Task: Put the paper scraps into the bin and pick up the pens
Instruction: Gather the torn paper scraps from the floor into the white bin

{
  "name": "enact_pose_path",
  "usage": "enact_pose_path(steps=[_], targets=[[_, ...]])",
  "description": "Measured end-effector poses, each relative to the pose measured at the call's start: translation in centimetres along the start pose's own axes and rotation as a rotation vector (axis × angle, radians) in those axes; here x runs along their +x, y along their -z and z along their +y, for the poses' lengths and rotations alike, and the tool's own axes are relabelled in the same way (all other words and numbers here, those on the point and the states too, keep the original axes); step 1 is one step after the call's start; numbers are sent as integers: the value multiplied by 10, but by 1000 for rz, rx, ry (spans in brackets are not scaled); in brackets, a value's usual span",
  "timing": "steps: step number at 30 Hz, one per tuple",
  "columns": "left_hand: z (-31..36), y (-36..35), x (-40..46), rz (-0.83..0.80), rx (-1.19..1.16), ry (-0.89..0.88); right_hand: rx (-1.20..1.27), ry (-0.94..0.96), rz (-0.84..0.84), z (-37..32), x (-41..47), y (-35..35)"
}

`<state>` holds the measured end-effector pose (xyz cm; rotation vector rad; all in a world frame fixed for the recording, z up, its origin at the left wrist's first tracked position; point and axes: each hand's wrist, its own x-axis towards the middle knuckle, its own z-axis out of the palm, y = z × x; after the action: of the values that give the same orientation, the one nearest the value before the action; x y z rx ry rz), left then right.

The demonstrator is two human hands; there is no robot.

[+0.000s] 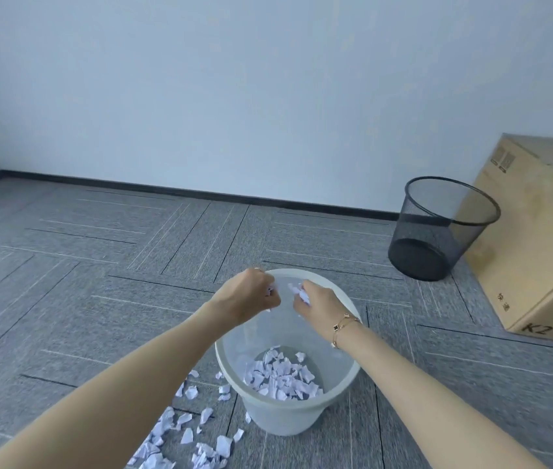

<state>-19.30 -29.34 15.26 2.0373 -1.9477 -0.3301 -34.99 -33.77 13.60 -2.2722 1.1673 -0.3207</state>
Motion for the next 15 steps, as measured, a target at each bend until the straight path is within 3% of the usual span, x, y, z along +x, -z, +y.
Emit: enact_pose_path(steps=[5, 9, 12, 15], targets=[[3, -22, 5, 33, -51, 81, 50, -145, -84, 12, 10, -8], [10, -44, 8, -65, -126, 187, 85, -293, -179, 18, 15, -17], [9, -50, 9, -111, -184, 225, 30, -263, -191, 22, 17, -17], [10, -49, 8, 1, -201, 233, -47, -197, -159, 24, 14, -10]])
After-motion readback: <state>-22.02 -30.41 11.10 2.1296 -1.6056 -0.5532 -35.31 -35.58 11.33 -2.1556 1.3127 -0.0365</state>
